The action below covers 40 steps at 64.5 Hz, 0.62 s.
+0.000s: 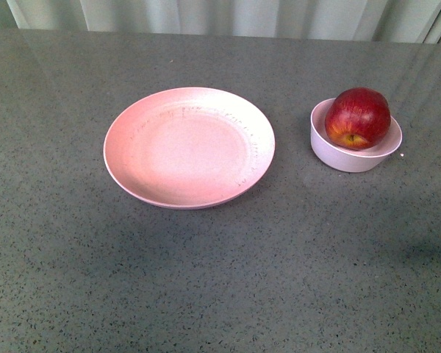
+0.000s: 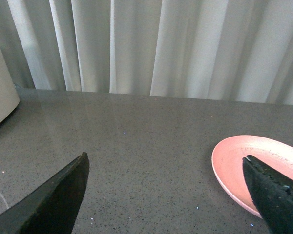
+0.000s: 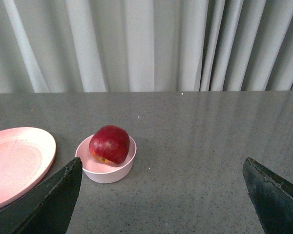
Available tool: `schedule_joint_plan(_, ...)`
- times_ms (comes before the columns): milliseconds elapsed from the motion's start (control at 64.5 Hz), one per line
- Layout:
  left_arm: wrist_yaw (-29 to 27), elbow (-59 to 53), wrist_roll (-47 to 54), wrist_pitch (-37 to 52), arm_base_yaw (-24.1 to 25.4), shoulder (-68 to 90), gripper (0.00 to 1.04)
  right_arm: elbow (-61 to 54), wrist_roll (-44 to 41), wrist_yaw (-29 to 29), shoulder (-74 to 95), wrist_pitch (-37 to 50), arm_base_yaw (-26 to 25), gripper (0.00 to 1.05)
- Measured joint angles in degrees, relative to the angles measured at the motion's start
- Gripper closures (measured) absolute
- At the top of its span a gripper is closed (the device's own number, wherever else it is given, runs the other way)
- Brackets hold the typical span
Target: Move apple from plate to bowl
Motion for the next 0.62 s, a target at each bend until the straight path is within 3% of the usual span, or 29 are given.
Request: schedule_joint_plan(620, 0.0, 0.0, 0.0, 0.0, 0.0, 0.0, 0.09, 0.0, 0.0, 0.0, 0.0, 0.0, 0.0, 0.09)
